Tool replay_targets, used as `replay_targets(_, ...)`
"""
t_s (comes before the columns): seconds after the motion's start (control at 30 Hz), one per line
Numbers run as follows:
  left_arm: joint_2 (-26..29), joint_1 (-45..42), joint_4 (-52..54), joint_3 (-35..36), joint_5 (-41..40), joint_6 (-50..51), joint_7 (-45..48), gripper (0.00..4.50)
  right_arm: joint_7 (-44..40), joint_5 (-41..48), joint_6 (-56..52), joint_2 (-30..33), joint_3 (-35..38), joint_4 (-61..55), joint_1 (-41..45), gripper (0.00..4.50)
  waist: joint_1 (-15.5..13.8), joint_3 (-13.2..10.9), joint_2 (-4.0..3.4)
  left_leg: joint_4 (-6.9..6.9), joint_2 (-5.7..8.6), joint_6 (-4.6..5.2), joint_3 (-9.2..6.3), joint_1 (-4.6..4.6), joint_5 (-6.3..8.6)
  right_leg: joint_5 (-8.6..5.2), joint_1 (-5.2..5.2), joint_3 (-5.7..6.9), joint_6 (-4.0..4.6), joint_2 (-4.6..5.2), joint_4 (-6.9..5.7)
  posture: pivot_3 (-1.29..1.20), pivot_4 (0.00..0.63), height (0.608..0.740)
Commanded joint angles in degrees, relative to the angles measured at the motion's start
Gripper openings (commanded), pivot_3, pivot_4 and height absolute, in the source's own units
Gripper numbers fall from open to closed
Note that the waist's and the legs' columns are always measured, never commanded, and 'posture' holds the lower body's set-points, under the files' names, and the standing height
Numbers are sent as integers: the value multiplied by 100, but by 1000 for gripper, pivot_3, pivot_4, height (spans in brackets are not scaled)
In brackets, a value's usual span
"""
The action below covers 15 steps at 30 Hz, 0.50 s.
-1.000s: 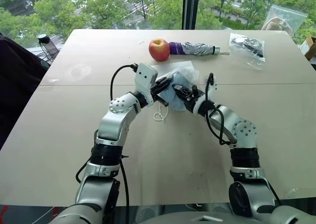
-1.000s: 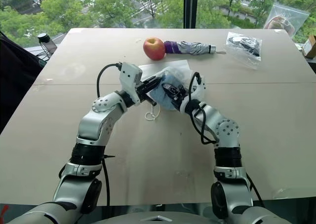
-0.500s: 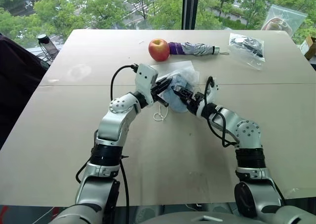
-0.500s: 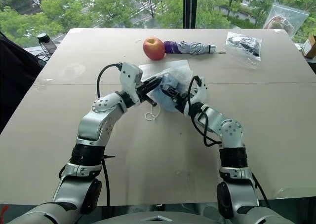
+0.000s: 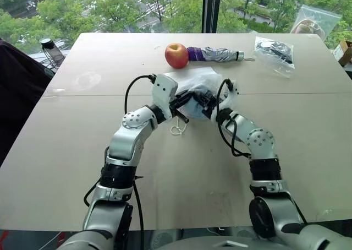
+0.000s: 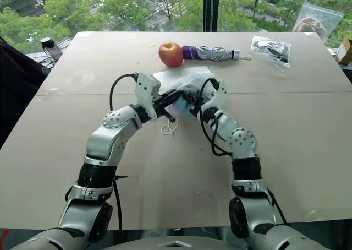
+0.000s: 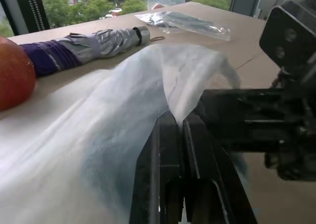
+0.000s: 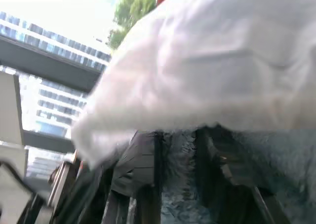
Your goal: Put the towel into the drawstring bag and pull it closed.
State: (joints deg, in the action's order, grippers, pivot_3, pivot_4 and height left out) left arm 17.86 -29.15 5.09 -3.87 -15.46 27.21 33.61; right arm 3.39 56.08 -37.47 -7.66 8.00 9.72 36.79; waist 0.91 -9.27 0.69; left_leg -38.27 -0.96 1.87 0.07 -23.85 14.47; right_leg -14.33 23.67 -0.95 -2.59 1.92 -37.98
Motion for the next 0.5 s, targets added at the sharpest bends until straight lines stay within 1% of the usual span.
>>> replay_targets(0.03, -9, -17, 294, -69, -95, 23, 93, 0, -220, -207, 578, -363, 132, 111, 455, 118, 0, 0, 0, 0, 0, 0, 0, 0, 0, 0, 0, 0, 0, 0, 0, 0, 150, 740)
replay_targets(0.17, -33, -11, 380, -131, -176, 81, 169, 0, -385, -746, 1219, -479, -22, 545, 624, 118, 6, 0, 0, 0, 1, 0, 1, 0, 0, 0, 0, -1, 0, 1, 0, 0, 150, 740)
replay_targets(0.23, -49, -11, 415, -154, -191, 111, 181, 0, -485, -850, 1434, -598, -76, 637, 666, 118, 8, 0, -1, 1, 1, 0, 1, 0, 0, 0, 0, -1, 0, 1, 0, 0, 150, 740)
replay_targets(0.33, -60, -27, 389, -162, -179, 101, 195, 0, -659, -716, 1360, -728, -163, 569, 674, 118, 9, -1, -1, 1, 0, 0, 1, 0, 0, 0, 1, -2, 0, 2, 0, 0, 150, 740)
replay_targets(0.5, -83, -57, 397, -142, -270, 112, 259, 0, -893, -661, 896, -645, -479, 400, 482, 118, 11, -1, -1, 1, -1, -1, 1, 0, 0, 0, 1, -2, 1, 3, -1, 0, 150, 740)
